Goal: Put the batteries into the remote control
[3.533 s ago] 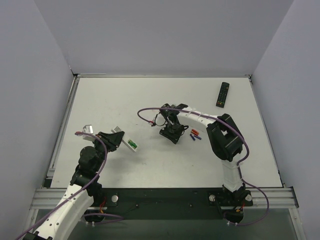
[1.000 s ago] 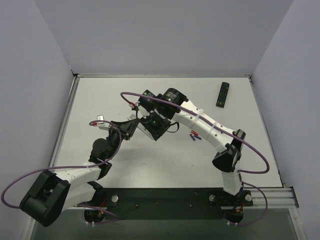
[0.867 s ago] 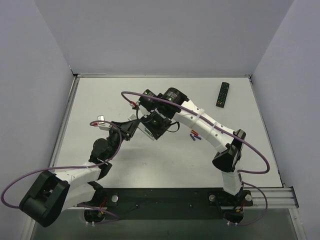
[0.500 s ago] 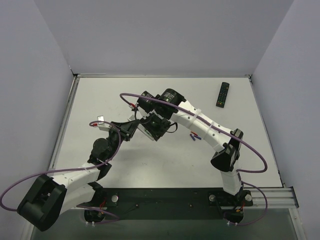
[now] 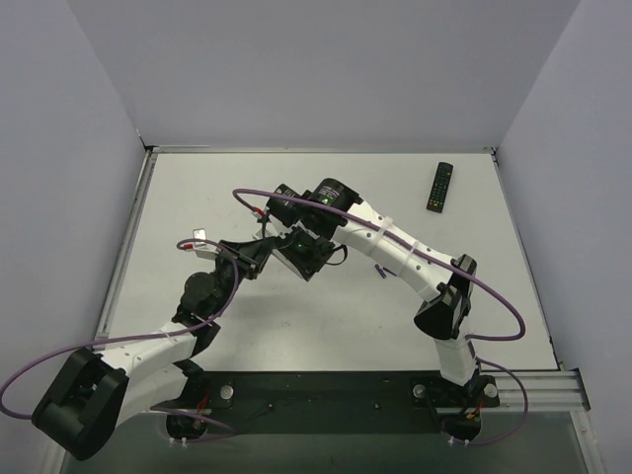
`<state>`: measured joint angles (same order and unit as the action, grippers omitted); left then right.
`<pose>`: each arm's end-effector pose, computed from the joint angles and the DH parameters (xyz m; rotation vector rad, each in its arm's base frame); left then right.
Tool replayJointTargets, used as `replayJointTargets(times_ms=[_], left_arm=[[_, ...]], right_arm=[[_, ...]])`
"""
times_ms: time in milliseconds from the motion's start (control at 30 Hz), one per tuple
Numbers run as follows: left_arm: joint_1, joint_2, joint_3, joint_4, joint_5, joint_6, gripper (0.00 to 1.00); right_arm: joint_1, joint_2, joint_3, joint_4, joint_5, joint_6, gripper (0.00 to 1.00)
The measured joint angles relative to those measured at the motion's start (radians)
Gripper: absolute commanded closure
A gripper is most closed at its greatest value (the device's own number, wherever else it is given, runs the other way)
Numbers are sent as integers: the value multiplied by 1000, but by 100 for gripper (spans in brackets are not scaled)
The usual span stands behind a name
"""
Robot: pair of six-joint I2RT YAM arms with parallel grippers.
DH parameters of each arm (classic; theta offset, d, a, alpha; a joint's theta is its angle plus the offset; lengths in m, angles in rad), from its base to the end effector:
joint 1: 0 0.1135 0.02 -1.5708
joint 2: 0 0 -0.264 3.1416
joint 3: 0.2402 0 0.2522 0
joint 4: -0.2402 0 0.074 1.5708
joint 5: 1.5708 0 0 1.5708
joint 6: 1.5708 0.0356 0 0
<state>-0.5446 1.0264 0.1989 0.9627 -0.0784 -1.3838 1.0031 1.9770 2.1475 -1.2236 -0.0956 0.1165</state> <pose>0.1740 -0.1021 0.2143 -0.7286 1.4541 -1.4925 0.2174 0.3473 0.3616 -1.1936 2.4339 0.4910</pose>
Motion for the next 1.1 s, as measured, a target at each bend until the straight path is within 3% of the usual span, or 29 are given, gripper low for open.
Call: replayJointTargets(times_ms=[1100], left_arm=[[-13, -28, 0, -26, -8, 16, 100]], right_arm=[[8, 0, 18, -9, 21, 6, 98]])
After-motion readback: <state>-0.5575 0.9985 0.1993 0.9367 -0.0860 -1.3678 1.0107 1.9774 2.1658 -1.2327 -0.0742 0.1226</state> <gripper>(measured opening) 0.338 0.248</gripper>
